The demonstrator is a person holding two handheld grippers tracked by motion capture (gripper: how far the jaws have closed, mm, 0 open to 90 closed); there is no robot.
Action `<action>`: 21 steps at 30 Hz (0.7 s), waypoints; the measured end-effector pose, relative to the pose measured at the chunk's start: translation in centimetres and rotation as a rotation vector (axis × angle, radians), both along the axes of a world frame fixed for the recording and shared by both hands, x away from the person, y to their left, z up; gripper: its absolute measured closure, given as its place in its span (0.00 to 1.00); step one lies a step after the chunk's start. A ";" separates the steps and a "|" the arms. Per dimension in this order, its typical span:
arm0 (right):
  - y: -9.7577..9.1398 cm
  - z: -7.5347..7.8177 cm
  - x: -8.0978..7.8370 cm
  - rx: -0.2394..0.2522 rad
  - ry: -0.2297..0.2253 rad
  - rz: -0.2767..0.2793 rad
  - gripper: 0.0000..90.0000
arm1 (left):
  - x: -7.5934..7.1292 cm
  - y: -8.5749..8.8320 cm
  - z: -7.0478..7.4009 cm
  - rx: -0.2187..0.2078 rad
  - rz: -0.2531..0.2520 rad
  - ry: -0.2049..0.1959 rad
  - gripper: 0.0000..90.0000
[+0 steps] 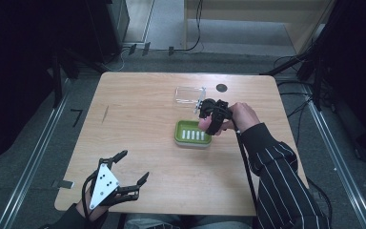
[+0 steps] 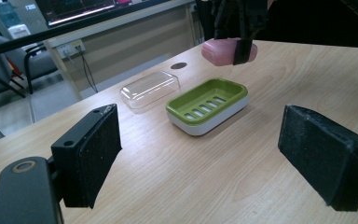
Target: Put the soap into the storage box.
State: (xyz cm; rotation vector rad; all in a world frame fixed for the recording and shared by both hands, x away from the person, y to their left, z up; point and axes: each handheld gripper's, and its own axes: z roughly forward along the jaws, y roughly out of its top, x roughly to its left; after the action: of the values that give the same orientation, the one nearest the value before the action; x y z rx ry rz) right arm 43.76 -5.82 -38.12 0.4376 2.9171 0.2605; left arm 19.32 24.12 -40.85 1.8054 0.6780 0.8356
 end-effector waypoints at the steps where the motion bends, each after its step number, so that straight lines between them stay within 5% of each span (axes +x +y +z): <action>1: 0.1 0.0 0.0 0.002 0.001 -0.003 0.43 | 0.0 0.0 0.0 0.000 -0.001 0.001 0.15; 21: 1.4 0.0 0.4 0.015 0.002 0.034 0.43 | 0.0 0.1 0.0 0.001 0.003 0.001 0.15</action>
State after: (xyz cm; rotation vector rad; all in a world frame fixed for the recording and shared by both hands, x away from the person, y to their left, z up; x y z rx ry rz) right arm 44.14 -4.46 -38.13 0.3916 2.9285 0.2863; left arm 19.28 24.21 -40.85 1.8060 0.6813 0.8371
